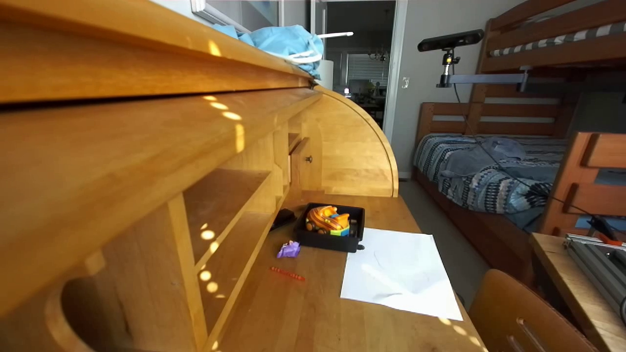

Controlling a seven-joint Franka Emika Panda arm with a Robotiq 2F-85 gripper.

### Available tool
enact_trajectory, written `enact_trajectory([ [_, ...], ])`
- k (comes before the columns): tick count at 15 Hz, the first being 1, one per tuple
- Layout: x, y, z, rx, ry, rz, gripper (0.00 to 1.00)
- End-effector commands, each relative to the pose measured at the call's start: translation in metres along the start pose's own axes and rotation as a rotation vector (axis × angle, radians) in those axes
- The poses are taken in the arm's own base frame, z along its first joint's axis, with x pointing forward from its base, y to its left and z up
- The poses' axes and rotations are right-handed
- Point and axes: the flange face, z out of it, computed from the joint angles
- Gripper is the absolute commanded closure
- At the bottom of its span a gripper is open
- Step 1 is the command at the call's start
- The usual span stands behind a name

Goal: Use the blue cloth to clean the cabinet

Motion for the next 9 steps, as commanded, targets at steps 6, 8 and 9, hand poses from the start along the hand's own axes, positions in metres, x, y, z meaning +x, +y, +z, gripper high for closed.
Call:
enact_trajectory([
  [6, -0.023, -0.052, 0.103, 0.012, -0.071, -0.246, 0.00],
  [8, -0.021, -0.061, 0.123, 0.011, -0.072, -0.284, 0.00],
  [9, -0.019, -0.061, 0.133, 0.004, -0.065, -0.298, 0.00],
])
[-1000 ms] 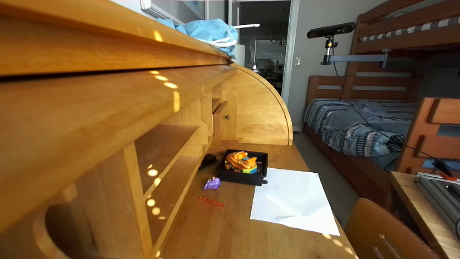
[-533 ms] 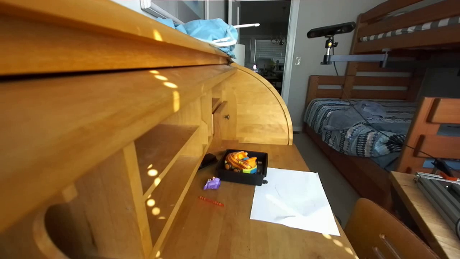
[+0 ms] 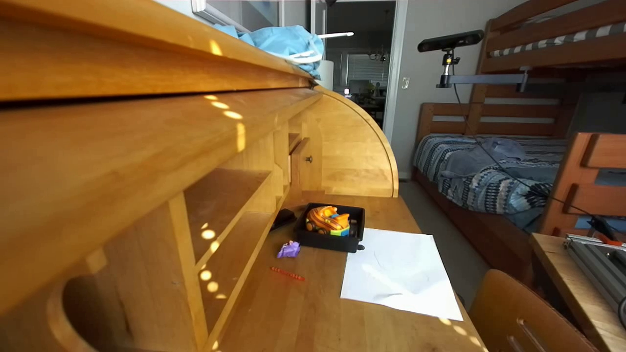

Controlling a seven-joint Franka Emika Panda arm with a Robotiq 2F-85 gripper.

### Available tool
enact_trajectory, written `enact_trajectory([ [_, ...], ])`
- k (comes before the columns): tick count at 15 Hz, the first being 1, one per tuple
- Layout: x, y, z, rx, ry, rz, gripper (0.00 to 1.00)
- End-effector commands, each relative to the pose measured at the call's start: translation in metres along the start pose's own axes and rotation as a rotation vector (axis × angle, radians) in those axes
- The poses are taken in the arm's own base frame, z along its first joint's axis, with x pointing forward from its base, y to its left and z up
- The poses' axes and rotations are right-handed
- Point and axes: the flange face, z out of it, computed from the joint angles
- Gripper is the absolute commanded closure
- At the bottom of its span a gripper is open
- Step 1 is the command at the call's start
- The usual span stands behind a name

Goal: Use the blue cloth to clean the cabinet

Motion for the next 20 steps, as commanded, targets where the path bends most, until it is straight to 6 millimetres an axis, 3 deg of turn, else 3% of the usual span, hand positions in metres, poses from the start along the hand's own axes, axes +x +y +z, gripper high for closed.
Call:
enact_trajectory([
  [1, 0.023, -0.002, 0.034, -0.028, 0.039, -0.072, 0.00],
  [4, 0.035, 0.017, 0.055, -0.047, 0.073, -0.054, 0.00],
  [5, 0.019, 0.008, 0.044, -0.035, 0.045, -0.041, 0.00],
  [8, 0.027, 0.018, 0.057, -0.050, 0.053, -0.039, 0.00],
  [10, 0.025, 0.029, 0.049, -0.080, 0.034, -0.059, 0.00],
  [12, 0.021, 0.038, 0.064, -0.118, -0.031, -0.118, 0.00],
  [20, 0.003, 0.032, 0.103, -0.115, -0.152, -0.154, 0.00],
])
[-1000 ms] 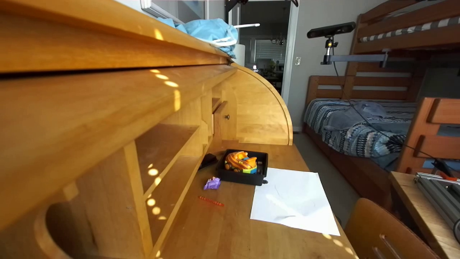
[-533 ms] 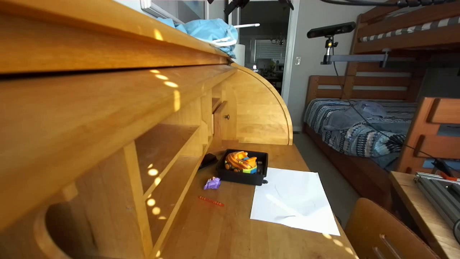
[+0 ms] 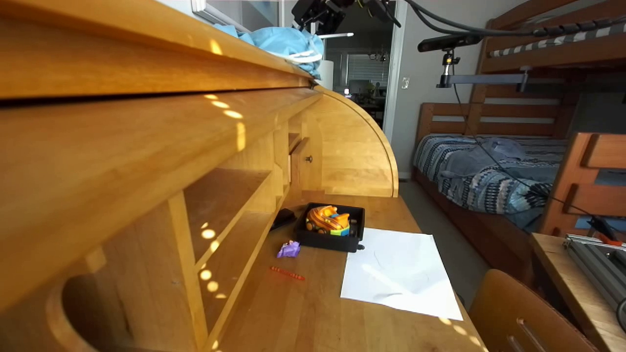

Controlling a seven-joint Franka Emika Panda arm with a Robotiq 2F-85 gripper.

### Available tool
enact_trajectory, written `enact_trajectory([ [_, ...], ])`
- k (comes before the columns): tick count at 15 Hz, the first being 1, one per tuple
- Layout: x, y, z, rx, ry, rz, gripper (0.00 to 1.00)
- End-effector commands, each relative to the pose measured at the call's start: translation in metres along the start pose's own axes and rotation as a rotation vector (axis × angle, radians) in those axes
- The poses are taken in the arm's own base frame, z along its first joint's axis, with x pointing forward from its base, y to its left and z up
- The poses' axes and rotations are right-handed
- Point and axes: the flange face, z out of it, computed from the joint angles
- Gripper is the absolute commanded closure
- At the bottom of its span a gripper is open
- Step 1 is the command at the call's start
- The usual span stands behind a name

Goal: Use the blue cloth to clean the cabinet

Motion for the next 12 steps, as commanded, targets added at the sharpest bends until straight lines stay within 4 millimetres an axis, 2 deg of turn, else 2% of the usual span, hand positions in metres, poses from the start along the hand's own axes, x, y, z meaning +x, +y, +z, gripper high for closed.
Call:
enact_trajectory([
  [1, 0.003, -0.011, 0.010, 0.018, -0.010, -0.009, 0.00],
  [7, 0.006, -0.055, 0.014, 0.079, 0.002, -0.028, 0.00],
  [10, 0.011, -0.075, 0.006, 0.122, 0.020, -0.042, 0.00],
  [12, 0.009, -0.096, 0.004, 0.142, 0.013, -0.100, 0.00],
])
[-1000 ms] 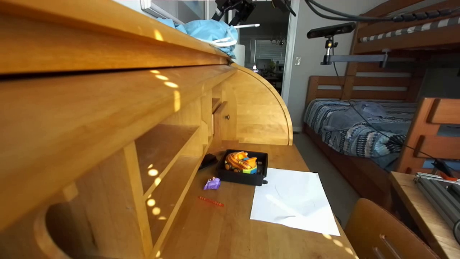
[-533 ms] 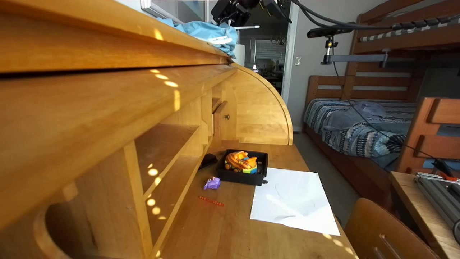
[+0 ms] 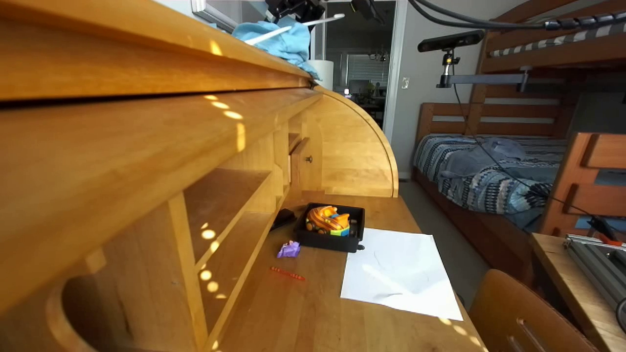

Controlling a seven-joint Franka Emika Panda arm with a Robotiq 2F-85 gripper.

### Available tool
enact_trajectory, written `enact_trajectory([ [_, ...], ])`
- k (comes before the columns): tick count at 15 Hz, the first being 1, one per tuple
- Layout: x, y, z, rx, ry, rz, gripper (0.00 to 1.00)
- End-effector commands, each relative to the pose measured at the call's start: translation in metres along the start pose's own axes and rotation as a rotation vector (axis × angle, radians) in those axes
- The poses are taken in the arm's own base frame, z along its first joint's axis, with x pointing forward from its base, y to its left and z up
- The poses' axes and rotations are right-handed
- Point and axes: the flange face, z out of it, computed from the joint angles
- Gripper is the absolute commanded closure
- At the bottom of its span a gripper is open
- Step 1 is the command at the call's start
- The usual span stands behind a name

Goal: Use the blue cloth to clean the cabinet

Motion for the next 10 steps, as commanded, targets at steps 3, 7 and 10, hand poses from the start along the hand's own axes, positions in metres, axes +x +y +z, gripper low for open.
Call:
enact_trajectory([
  [3, 0.000, -0.048, 0.009, 0.062, -0.021, -0.102, 0.11],
  [7, 0.008, -0.042, -0.003, 0.094, 0.021, -0.056, 0.00],
  [10, 0.027, -0.029, -0.041, 0.125, 0.156, 0.019, 0.00],
])
